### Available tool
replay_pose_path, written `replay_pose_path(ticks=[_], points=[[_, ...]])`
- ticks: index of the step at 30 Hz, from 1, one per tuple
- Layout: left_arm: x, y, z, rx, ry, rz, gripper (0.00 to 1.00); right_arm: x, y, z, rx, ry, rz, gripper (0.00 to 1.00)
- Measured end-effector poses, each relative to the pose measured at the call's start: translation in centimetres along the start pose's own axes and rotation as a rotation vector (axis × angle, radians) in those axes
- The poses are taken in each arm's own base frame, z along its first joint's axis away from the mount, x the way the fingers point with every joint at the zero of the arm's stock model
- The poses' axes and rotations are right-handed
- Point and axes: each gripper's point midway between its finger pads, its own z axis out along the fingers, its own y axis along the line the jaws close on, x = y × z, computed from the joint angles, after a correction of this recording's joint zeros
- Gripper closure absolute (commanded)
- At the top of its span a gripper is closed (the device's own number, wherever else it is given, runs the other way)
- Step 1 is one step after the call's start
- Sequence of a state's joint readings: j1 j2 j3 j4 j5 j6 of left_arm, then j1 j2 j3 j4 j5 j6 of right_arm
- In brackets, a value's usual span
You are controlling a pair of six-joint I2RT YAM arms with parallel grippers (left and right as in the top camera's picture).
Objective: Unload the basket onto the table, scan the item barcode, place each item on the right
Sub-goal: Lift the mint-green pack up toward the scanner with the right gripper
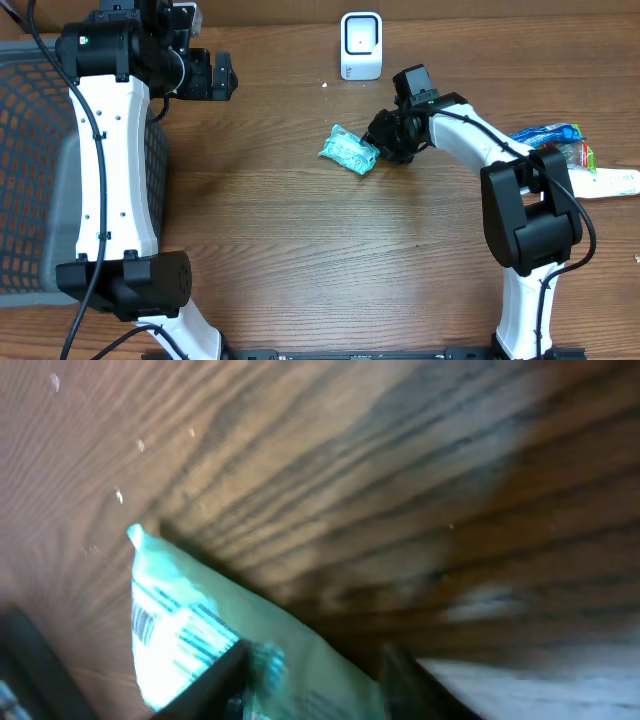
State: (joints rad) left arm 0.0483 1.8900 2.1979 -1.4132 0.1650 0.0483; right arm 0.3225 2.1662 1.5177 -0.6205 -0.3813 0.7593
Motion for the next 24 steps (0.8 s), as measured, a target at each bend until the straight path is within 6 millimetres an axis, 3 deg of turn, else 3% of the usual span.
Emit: replay_pose_path(ticks=[4, 6, 8, 11, 18, 24], points=[[0.0, 0.0, 0.0, 0.0, 0.0, 0.0, 0.0, -0.2, -0.1, 0.0, 0.005, -0.012, 0.009, 0.68], [0.0, 0.0, 0.0, 0.0, 0.0, 0.0, 0.0, -0.3, -0.2, 0.0, 0.006, -0.014, 0.001, 0.59], [0.0, 0.0, 0.0, 0.0, 0.0, 0.0, 0.0, -0.4, -0.2, -0.1, 0.0, -0.01, -0.018, 0.41], [0.0, 0.0, 0.0, 0.0, 0.0, 0.0, 0.01, -0.5, -0.1, -0.5, -0.037, 0.016, -0.07, 0.27], [0.0, 0.0, 0.0, 0.0, 0.0, 0.0, 0.0, -0.1, -1.3, -1.5, -0.075, 0.105, -0.013, 0.26], [0.0, 0.0, 0.0, 0.0, 0.0, 0.0, 0.0, 1.6, -0.3, -0.6, -0.028, 0.097, 0.007, 0.28]])
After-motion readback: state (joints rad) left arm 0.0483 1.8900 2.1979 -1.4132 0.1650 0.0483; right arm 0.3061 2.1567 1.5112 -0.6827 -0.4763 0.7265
